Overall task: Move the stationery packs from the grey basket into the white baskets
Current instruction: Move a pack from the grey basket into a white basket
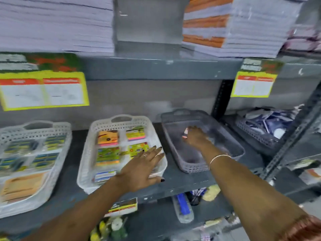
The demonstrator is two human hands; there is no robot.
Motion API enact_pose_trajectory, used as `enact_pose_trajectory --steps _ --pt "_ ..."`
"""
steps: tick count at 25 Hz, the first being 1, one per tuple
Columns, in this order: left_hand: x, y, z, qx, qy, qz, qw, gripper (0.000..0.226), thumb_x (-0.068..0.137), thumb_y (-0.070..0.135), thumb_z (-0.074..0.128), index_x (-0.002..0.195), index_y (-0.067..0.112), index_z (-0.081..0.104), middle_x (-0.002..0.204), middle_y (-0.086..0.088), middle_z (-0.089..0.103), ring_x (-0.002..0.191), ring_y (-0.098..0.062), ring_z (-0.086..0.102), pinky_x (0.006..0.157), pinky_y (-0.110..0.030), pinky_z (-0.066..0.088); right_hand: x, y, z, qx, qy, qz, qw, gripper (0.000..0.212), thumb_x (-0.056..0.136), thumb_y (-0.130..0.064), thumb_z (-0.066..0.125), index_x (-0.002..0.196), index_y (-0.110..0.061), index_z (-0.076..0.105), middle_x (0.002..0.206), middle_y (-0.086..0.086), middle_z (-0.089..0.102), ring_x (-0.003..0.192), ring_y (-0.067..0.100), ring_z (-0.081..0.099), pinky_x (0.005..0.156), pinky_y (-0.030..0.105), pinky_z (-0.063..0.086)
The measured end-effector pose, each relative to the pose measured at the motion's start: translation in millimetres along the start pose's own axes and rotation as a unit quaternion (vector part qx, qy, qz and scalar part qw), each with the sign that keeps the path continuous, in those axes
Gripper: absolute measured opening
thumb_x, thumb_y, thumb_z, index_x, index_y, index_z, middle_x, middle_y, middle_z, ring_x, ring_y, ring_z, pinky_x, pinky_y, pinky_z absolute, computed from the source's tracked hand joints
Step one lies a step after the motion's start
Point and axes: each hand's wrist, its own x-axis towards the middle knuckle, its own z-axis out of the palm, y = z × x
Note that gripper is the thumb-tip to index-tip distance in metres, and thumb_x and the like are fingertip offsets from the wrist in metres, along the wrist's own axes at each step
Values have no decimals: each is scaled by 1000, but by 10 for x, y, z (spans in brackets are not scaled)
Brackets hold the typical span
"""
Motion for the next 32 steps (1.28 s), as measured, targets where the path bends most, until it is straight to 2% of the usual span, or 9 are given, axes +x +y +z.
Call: enact_pose_trajectory --steps 4,7,11,13,16,20,26,30,32 --pt "376 198 145 31 -53 -13 998 80 87 60 43 148 19 10 160 -4 9 147 -18 4 120 -40 12 49 629 75 -114 -86 90 986 60 87 -34 61 138 -6 47 141 11 50 133 26 48 105 33 45" --pt "444 219 182 52 -73 -21 996 77 87 59 44 147 19 16 159 -3 12 147 -17 2 119 -40 12 69 752 109 -122 -149 99 976 59 84 -25 66 137 -7 49 143 11 48 132 29 47 105 40 47" --pt "444 235 222 47 -57 -29 997 78 85 61 42 146 18 20 158 -3 16 147 -18 1 119 -41 14 60 789 204 -80 -167 137 973 75 92 -15 55 151 5 12 157 28 13 144 45 18 113 51 34" --pt "430 232 233 43 -51 -30 997 78 85 62 42 146 18 20 158 -3 16 147 -18 1 119 -41 15 47 798 294 -24 -153 159 975 75 94 -17 51 150 7 8 156 30 14 143 46 21 115 52 31" --pt "418 228 243 38 -47 -31 998 80 85 63 42 146 17 20 158 -4 16 147 -18 1 119 -42 17 37 725 264 -7 -142 197 970 83 93 -21 53 151 6 0 157 23 18 141 38 32 112 46 37" --pt "425 214 257 37 -49 -28 998 80 85 63 42 145 16 21 159 -6 15 147 -19 0 119 -44 17 -64 608 262 -56 -144 161 975 60 92 -19 54 144 -2 30 143 14 47 133 30 46 103 37 43" --pt "438 231 209 42 -58 -30 997 79 85 62 43 146 18 18 159 -4 10 147 -18 0 118 -43 10 -131 295 -15 -18 -112 116 987 46 92 -22 52 137 -14 50 139 11 54 129 28 52 101 34 45" --pt "244 104 21 19 -29 -59 998 81 84 65 41 146 21 14 160 -3 8 147 -18 3 118 -42 8 -58 -113 -319 32 -17 96 995 39 91 -22 53 126 -7 57 135 13 58 125 29 55 97 35 47" --pt "2 -79 -127 18 -5 -89 996 79 85 64 41 147 23 14 160 -1 5 147 -18 2 118 -41 7 -43 -394 -440 33 23 42 998 38 94 -24 47 126 -7 57 134 14 59 124 30 56 98 34 47"
